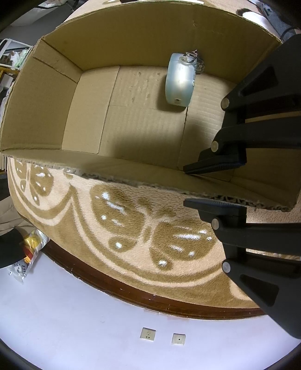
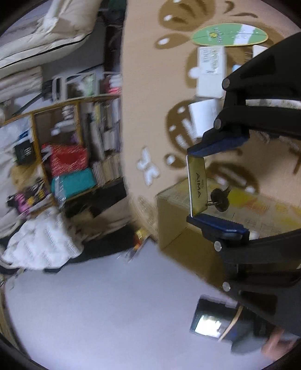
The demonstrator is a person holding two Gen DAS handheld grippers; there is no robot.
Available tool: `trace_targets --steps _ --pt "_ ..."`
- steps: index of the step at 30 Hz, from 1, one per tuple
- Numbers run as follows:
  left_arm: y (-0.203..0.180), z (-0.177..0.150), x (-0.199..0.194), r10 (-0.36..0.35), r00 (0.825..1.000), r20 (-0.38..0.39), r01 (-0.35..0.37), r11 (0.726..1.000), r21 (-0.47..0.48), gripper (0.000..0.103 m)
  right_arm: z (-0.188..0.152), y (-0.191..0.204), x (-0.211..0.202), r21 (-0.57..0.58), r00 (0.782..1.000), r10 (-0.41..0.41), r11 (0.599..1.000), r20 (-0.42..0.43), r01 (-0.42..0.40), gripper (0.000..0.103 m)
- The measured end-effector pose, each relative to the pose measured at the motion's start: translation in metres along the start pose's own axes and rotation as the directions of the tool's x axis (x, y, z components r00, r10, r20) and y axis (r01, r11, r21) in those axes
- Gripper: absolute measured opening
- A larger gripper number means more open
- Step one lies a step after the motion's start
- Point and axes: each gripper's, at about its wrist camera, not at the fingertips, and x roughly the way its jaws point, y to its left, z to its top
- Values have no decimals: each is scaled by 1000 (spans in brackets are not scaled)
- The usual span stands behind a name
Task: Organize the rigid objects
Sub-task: 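Grasp the AIMA card with attached keys in the right tool, then carry the card and keys into the box and release them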
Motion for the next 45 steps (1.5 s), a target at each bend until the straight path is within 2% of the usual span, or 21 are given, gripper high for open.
trace_targets --steps 3,7,14,21,25,33,36,38,44,45 --pt "-3 -1 0 11 1000 0 -11 1000 13 21 10 19 -12 -37 998 43 998 46 -41 53" --pt "-3 -2 -1 13 1000 0 -13 1000 14 21 13 39 -21 -87 994 87 993 61 -81 53" --pt "-3 -3 -2 7 1000 -3 -7 1000 12 21 4 67 -14 -150 990 141 979 17 -137 53" --pt "-1 -2 -2 -2 1000 -3 2 1000 10 21 -24 77 17 -225 993 67 971 -94 -86 54" --pt "-1 -2 -2 -3 1000 -4 3 1000 8 21 -30 75 22 -245 992 41 967 -120 -70 54" --pt "1 -1 -2 -4 1000 -2 4 1000 -7 21 -25 62 27 -210 989 2 977 -146 -33 55" --pt "3 1 -1 -9 1000 -2 9 1000 -14 20 -21 58 27 -177 987 17 983 -158 -45 59" --pt "3 1 -1 -11 1000 -1 11 1000 -13 20 -17 55 26 -161 987 35 985 -156 -61 65" --pt "4 0 -1 -10 1000 -2 10 1000 -16 20 -8 47 20 -164 993 0 986 -118 -19 89" --pt "3 0 -1 -9 1000 -1 9 1000 -14 20 -7 44 20 -154 993 -7 988 -119 -12 90"
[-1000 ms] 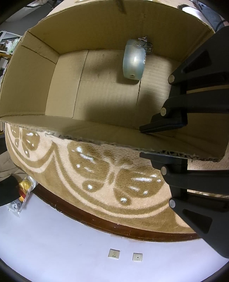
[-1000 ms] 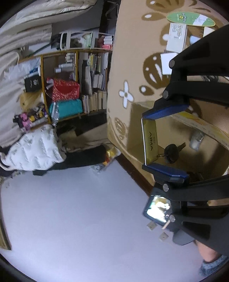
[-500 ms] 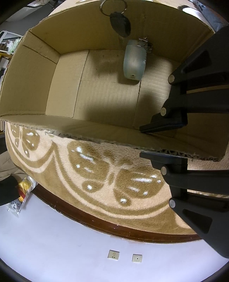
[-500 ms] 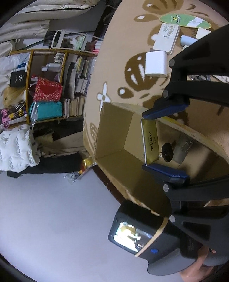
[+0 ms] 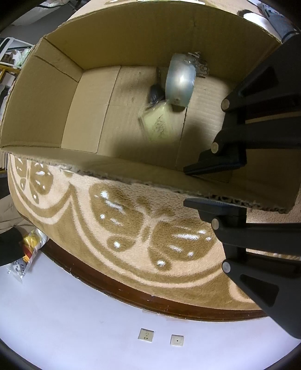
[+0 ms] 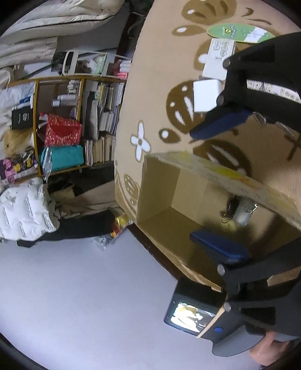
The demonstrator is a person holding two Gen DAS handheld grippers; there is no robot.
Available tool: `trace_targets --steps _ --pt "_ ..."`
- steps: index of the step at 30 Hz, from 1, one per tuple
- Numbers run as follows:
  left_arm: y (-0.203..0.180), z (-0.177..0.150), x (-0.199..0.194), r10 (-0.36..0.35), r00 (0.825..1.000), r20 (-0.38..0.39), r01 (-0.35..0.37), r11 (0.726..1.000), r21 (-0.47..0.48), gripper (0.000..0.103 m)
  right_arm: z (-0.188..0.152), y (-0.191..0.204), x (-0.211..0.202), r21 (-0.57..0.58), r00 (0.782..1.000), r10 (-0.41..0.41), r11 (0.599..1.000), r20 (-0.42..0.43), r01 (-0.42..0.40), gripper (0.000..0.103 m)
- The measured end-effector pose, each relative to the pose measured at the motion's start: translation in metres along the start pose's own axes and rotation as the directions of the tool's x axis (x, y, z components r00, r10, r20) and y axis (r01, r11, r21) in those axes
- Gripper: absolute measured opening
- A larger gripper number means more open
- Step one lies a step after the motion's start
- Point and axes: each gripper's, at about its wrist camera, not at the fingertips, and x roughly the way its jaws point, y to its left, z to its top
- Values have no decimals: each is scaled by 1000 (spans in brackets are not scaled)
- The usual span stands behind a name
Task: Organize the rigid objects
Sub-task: 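Carry the card and keys into the box and release them, then lower the right tool onto the white square charger and grasp it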
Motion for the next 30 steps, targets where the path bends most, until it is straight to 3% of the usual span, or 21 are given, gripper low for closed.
trace_targets --steps 9,14,20,30 --pt "-2 0 -1 5 1000 1 -5 1000 5 20 -2 -34 17 50 995 -71 996 -69 74 94" --pt "-3 -1 -1 14 1000 4 -14 1000 9 21 0 -45 23 16 990 -125 992 -61 126 94" --pt "-4 -1 -1 16 1000 3 -16 1000 10 21 6 -68 30 65 983 -174 982 -64 179 94" --pt "-4 -1 -2 12 1000 2 -12 1000 14 21 9 -116 54 135 978 -185 971 -97 197 94"
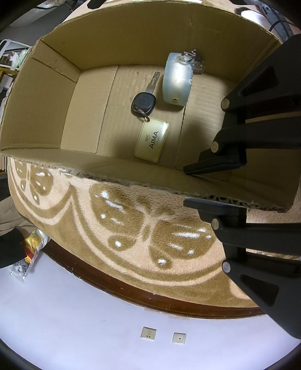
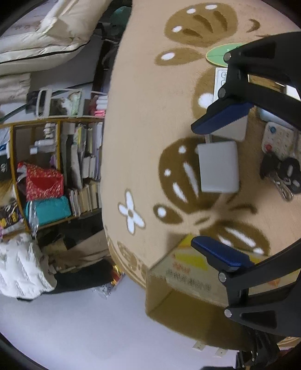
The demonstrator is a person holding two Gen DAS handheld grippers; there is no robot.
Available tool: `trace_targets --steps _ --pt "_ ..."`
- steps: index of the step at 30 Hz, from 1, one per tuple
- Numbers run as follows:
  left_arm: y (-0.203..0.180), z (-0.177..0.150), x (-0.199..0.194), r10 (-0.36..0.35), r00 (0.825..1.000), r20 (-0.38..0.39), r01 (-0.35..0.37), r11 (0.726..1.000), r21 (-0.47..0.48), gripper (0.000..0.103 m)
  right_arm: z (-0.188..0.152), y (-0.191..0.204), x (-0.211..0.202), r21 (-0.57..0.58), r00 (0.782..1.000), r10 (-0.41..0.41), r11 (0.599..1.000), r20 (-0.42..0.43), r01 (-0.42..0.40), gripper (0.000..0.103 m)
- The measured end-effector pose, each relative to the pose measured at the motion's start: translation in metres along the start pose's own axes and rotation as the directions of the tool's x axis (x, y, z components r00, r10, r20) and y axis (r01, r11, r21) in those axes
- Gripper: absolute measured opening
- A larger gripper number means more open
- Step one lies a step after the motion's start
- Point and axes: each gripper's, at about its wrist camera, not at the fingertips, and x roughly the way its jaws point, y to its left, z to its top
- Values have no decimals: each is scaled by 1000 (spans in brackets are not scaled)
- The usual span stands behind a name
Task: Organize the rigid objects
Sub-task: 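Lower the right tool onto the white square charger and grasp it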
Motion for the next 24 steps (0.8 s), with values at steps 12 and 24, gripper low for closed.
trace_targets --steps 12,24 --pt "-2 -1 -1 13 1000 5 -13 1000 8 20 1 -20 43 8 996 7 1000 -89 -6 90" --pt "-5 -1 -2 32 999 9 -32 999 20 20 -16 -12 52 -34 992 -18 999 -124 13 86"
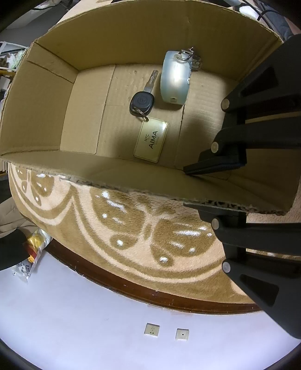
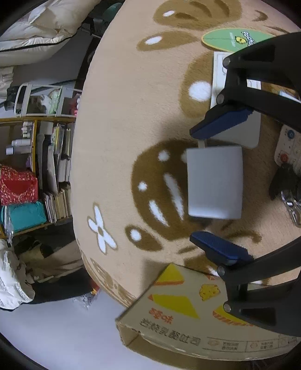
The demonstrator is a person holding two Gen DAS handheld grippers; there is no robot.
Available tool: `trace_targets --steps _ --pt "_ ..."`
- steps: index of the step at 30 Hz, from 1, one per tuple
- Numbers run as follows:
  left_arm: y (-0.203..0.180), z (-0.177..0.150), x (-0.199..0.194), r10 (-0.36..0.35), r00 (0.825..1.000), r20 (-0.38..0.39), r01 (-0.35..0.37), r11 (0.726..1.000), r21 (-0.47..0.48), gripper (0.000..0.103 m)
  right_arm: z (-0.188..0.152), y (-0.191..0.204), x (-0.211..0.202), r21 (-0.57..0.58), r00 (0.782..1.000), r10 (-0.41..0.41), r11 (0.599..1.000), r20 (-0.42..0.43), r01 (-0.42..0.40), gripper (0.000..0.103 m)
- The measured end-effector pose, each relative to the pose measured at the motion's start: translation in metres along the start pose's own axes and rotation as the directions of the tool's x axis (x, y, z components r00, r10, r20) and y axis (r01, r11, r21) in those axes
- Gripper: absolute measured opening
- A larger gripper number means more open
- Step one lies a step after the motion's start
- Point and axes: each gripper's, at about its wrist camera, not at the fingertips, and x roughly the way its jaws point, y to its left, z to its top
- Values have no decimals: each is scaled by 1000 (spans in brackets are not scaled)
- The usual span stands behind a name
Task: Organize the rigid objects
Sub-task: 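Lower the right tool onto the white square charger and grasp it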
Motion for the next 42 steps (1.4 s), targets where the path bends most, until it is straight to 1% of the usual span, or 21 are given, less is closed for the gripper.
trace_targets --steps 7,11,16,23,28,29,30,32,37,42 --pt "-1 0 0 6 1000 1 -6 1000 5 21 -4 11 -1 -32 1000 -15 999 -7 15 85" --pt "-1 0 0 9 1000 1 -9 1000 7 21 -5 10 -2 -19 1000 -14 1000 -1 14 75" --pt "-1 0 -1 9 1000 2 -9 1000 6 21 -7 13 0 -54 999 -43 998 3 43 75" --pt "1 -1 -1 1 1000 2 -1 1000 3 21 -9 15 1 -70 995 -84 994 48 87 76" --pt "3 -1 0 1 1000 3 -1 1000 1 21 -10 12 1 -66 996 -75 995 48 78 74" --pt "3 -1 0 2 1000 3 -2 1000 2 21 -9 12 0 -67 996 -70 995 48 73 65" --pt "3 0 0 2 1000 2 -2 1000 2 21 -9 11 -1 -69 997 -58 996 50 62 65" --pt "2 -1 0 1 1000 2 -1 1000 2 21 -9 11 -2 -79 998 -44 996 40 47 65" --pt "3 -1 0 5 1000 2 -5 1000 5 21 -10 16 -3 -97 997 -61 993 56 66 64" --pt "3 -1 0 1 1000 1 -1 1000 0 21 -11 16 -8 -70 996 -58 996 63 63 64"
